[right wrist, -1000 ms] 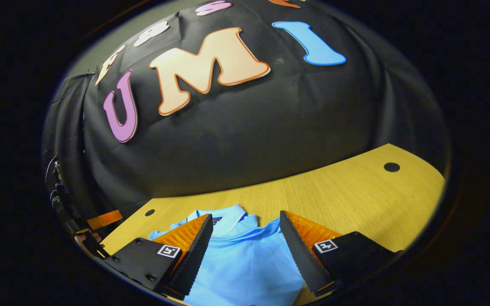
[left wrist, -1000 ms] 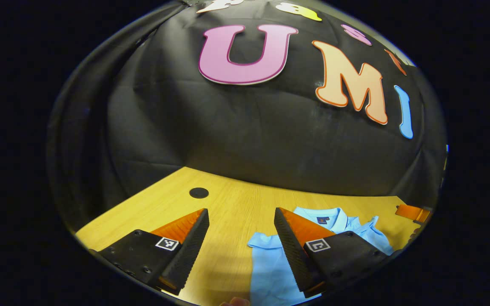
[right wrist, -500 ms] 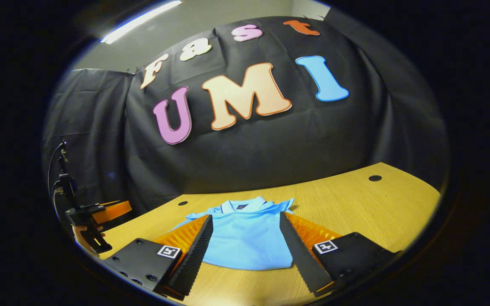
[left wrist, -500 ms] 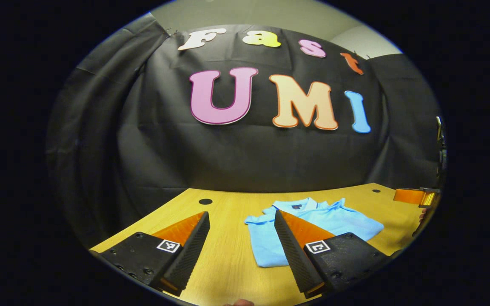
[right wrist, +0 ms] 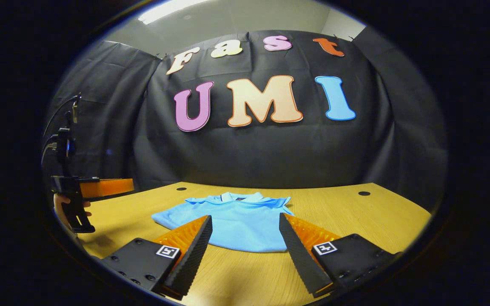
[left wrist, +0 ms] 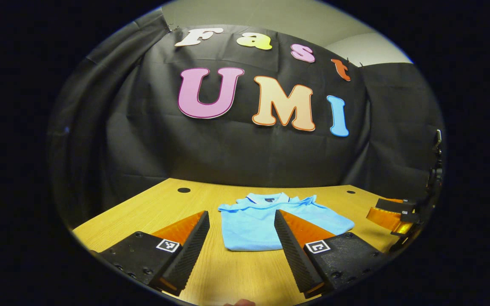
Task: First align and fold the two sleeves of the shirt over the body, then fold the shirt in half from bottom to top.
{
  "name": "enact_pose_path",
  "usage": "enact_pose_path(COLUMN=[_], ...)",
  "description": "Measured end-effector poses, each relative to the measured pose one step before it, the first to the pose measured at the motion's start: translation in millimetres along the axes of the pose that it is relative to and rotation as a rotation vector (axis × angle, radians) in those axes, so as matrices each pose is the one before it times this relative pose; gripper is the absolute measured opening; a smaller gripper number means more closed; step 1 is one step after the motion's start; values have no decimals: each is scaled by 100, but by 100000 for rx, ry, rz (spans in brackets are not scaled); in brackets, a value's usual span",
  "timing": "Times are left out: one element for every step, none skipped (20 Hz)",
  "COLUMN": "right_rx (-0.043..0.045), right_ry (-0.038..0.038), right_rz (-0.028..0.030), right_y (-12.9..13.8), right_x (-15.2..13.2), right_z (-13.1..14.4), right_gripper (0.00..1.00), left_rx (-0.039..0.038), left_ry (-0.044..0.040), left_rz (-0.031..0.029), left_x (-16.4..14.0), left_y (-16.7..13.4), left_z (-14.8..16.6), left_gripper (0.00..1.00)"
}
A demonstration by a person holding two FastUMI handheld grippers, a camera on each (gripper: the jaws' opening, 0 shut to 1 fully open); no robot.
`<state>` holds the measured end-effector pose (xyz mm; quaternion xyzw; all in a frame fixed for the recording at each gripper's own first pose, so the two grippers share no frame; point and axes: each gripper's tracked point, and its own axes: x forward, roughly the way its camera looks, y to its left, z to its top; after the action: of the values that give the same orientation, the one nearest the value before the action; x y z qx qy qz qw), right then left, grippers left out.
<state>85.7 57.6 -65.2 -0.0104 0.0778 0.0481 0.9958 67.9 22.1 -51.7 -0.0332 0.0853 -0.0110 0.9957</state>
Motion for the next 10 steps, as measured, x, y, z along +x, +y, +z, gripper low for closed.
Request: enact_pose_path(right_rx=[1408,583,40,-200,-378,-550,-205,580,1262,1079], right_ry=[132,462,59,-524,-595,-476,-317,-350,-156,-384], right_rz=[554,846,-238,146,-289,-897,-863,-10,375,511], right_y=[62,268,-131,-43,-90,-389,-369,119,28,41], right_x=[111,-6,-108,32,53,38,10,-2,-161,-114], right_z=[123,-74,111,96,237,64,165,123,188,154], right_gripper=[98,98,97,98,98,97,97,97,98,98], left_rx=[390,63,-121,-168,-75,-277,42,522,938,1045], left_ry=[1098,802,-170,-542,-600,-483,-334,-191,-461,-547], left_rz=[97,101,-197,-358,-199,-384,-929,-476,-444,-223], left_x=[115,-39,5,-105,-42,-74,-68,-52,-124,-1], left_y=[69,89,-163,-190,-186,-292,-491,-385,-308,-267], left_z=[-416,-115,81,236,54,118,112,26,72,135], left_gripper=[91,91,92,91,91,91,91,91,91,91])
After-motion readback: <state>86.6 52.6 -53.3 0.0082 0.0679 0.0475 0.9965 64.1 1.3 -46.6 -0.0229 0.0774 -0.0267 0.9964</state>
